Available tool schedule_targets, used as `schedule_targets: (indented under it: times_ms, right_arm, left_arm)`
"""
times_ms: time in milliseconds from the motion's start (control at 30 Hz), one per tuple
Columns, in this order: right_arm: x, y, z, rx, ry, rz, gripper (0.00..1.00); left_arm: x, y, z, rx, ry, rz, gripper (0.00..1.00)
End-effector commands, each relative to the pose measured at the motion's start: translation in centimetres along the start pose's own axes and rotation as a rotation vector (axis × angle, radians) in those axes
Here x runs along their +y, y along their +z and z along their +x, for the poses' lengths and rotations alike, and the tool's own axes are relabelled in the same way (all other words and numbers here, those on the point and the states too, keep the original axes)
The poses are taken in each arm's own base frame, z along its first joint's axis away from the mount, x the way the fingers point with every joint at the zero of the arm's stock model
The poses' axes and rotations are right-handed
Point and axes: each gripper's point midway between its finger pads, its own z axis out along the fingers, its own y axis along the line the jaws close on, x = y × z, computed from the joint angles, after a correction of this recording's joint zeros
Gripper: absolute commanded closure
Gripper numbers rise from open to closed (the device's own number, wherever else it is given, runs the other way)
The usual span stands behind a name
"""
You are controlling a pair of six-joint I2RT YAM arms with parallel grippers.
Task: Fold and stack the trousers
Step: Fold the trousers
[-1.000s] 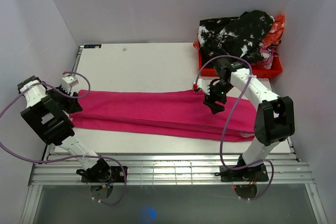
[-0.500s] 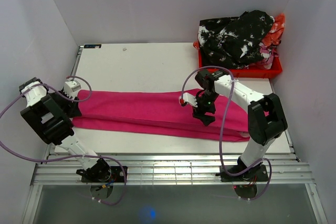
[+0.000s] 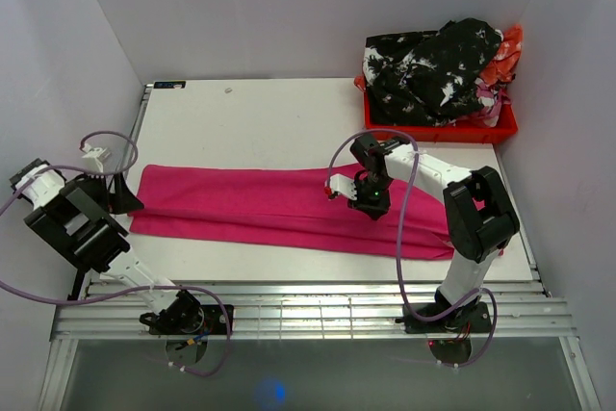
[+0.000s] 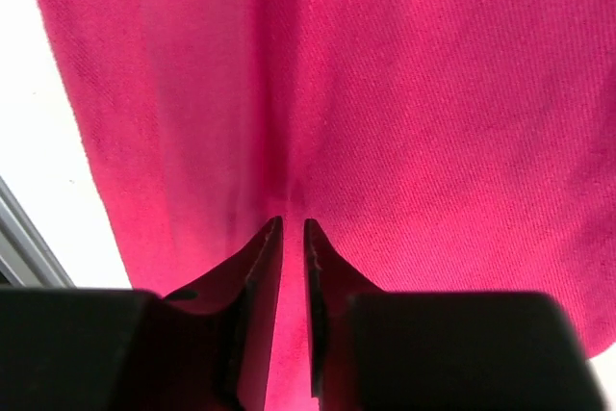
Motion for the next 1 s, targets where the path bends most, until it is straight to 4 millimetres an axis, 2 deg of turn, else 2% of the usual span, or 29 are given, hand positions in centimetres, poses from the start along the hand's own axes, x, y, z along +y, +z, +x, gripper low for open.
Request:
schedule_targets:
  times_ms: [0,100,200,433,633,667,700,767,800,967]
  right_arm:
    - [-0.7,-0.2,-0.4,-0.001,0.005,0.041,0.81]
    - [-0.9,-0.1,-0.3,0.006,0.006,0.041,0.86]
    - [-0.9,-0.1,-0.4,0.006,0.004,0.043,0.92]
    - [-1.3,-0.4,-0.5,0.022,-0.002,0.063,0.92]
    - [-1.0,-0.6,-1.0,0.022,0.006,0.068,0.92]
    - [-0.8,-0.6,-1.1,0.023,0.006,0.067,0.86]
    - [-0.7,-0.6,-1.2,0.019,0.01,0.064,0.64]
    - [-0.4,-0.6,-1.5,0.014,0.014,0.062,0.49]
    - [-0.3,-0.7,-1.5,0.01,0.013,0.064,0.45]
    - [0.3,-0.3,-1.5,0.016,0.005,0.056,0.47]
  left_arm:
    - [-2.2,-2.1,-1.8,-0.097,-0.13,0.037,0.02]
    - [-3.6,-1.7,-0.7,-0.069,-0.233,0.078,0.05]
    - [-4.1,-0.7,0.3,-0.069,-0.312,0.091,0.05]
    - [-3.0,1.3,1.1,-0.094,-0.474,0.075,0.02]
    - [-2.0,2.2,2.2,-0.077,-0.521,0.025,0.02]
    - [-2.0,2.3,2.4,-0.073,-0.523,0.021,0.02]
    - [-2.0,2.4,3.0,-0.057,-0.53,0.012,0.02]
    - [-1.6,2.4,3.2,-0.052,-0.524,-0.02,0.02]
    - [-1.5,2.4,3.6,-0.037,-0.53,-0.035,0.02]
    - [0.5,2.3,3.7,-0.037,-0.555,-0.134,0.02]
